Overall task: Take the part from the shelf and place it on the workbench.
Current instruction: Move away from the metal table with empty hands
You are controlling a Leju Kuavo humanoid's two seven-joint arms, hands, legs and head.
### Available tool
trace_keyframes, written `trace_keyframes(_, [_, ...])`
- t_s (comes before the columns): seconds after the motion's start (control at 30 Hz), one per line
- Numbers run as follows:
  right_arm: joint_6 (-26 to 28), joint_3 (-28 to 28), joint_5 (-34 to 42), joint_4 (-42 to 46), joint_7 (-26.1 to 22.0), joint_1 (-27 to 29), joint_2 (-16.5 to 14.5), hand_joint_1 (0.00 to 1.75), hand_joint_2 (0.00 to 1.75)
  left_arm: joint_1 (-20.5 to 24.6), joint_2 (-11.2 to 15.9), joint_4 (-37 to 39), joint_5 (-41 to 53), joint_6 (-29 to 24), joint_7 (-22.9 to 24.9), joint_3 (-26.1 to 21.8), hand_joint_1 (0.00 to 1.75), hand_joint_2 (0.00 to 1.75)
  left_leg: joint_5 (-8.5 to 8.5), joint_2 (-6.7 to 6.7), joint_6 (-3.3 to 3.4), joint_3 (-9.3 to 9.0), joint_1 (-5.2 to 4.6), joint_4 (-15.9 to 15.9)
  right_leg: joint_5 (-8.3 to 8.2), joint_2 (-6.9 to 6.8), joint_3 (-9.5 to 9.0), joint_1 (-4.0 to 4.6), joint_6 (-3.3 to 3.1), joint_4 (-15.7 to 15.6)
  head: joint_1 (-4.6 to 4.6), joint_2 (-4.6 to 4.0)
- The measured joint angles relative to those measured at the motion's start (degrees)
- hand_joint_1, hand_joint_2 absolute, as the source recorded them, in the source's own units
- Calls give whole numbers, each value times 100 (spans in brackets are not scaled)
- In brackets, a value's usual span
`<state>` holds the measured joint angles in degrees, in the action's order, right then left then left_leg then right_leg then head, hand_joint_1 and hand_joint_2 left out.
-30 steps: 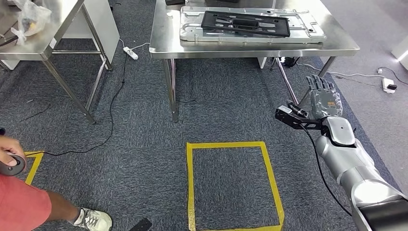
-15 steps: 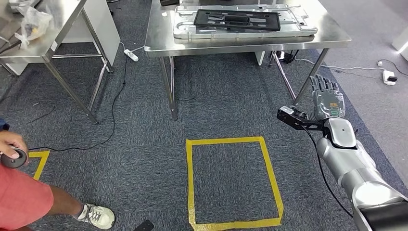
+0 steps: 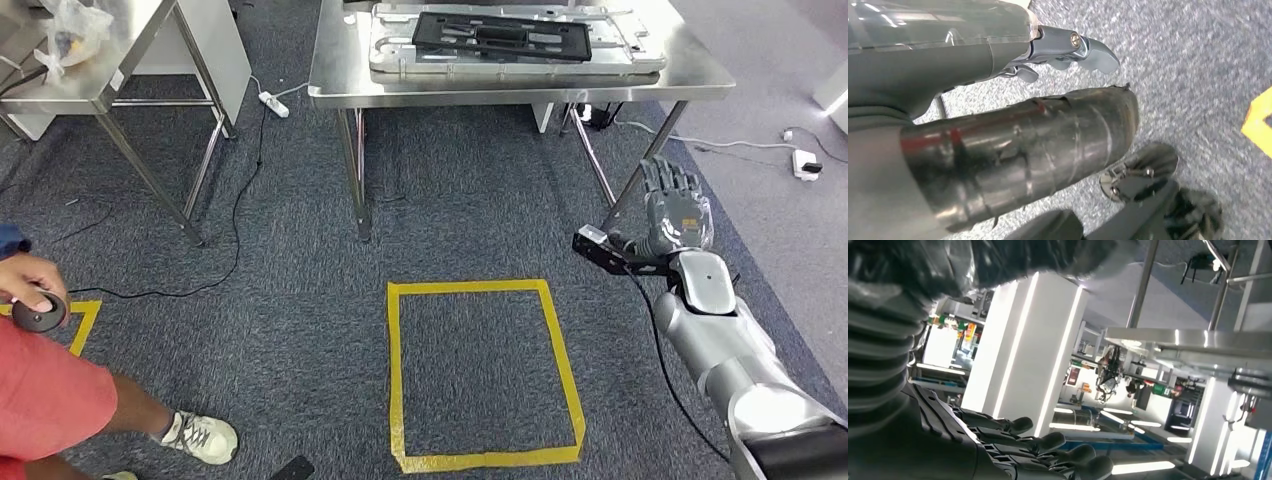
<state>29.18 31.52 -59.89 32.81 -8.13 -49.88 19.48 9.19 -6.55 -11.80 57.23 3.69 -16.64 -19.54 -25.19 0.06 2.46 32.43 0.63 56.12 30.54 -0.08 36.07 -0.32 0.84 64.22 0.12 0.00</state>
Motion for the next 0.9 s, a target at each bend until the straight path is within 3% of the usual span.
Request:
trace_keyframes(0.07, [7,-13,-10,2,-23,37,2,0,0,-2,-1,0,14,0,-4,0,0,0,6,0,10,19,2,11,288,3,348,-51,61,729,0,0])
trace_keyframes(0.1, [9,-16,-16,2,-27,57,2,0,0,-6,-1,0,19,1,-6,0,0,0,3,0,7,29,6,26,298,2,440,-80,89,908,-1,0])
trace_keyframes(0.13, [10,-20,-18,3,-28,70,3,0,0,-9,-2,0,23,3,-7,1,0,0,-4,-1,-3,37,13,50,193,0,423,-110,115,860,-1,0])
trace_keyframes(0.2, [11,-31,-16,9,-27,73,7,0,0,-9,-5,0,25,6,-9,3,0,0,-37,-4,-49,52,34,116,-196,-7,111,-162,158,198,-1,0])
trace_keyframes(0.27, [11,-40,-8,15,-26,64,9,0,0,2,-5,0,25,5,-11,4,0,0,-68,-9,-119,91,33,186,-397,-6,-170,-148,162,-407,-2,0])
trace_keyframes(0.33, [13,-64,5,17,-20,65,9,0,0,7,-3,0,28,6,-16,5,0,0,-63,-11,-181,130,20,208,-385,7,-196,-104,113,-522,-5,0])
trace_keyframes(0.43, [14,-123,14,25,6,70,7,0,0,5,-2,0,37,9,-26,7,0,0,-147,-5,-267,187,34,301,-431,16,-174,-120,-16,-549,-8,0])
trace_keyframes(0.5, [15,-147,13,32,24,68,4,0,0,5,-1,0,38,10,-31,7,0,0,-474,-7,-299,415,45,819,-459,15,-171,-123,-91,-573,-10,0])
trace_keyframes(0.57, [14,-155,13,33,30,75,-1,0,0,-4,-1,0,40,13,-32,8,0,0,-821,-7,-310,758,45,1594,-468,28,-148,-97,-124,-567,-12,0])
trace_keyframes(0.6, [14,-156,13,33,30,80,-2,0,0,-10,-1,0,41,14,-32,8,0,0,-875,-7,-307,860,45,1825,-470,48,-138,-83,-129,-560,-12,0])
trace_keyframes(0.63, [14,-157,13,33,30,82,-3,0,0,-14,-1,0,42,15,-33,9,0,0,-817,-10,-296,858,44,1838,-471,76,-131,-72,-130,-551,-11,0])
trace_keyframes(0.7, [15,-167,13,33,34,80,-8,0,0,-18,0,0,42,15,-34,9,0,0,-456,-71,-246,561,43,1250,-470,148,-128,-55,-129,-533,-11,0])
trace_keyframes(0.77, [17,-180,9,33,42,71,-24,0,0,-23,14,0,42,16,-39,9,0,0,-205,-250,-190,206,46,541,-477,223,-99,-42,-106,-512,-10,0])
trace_keyframes(0.83, [18,-194,3,33,46,70,-41,0,0,-34,27,0,43,23,-56,12,0,0,-185,-324,-164,91,29,283,-512,305,-50,-52,-41,-514,-9,0])
trace_keyframes(0.9, [20,-221,2,32,44,84,-43,0,0,-38,22,0,43,31,-90,16,0,0,-147,-216,-122,81,23,221,-547,382,-18,-81,40,-537,-11,0])
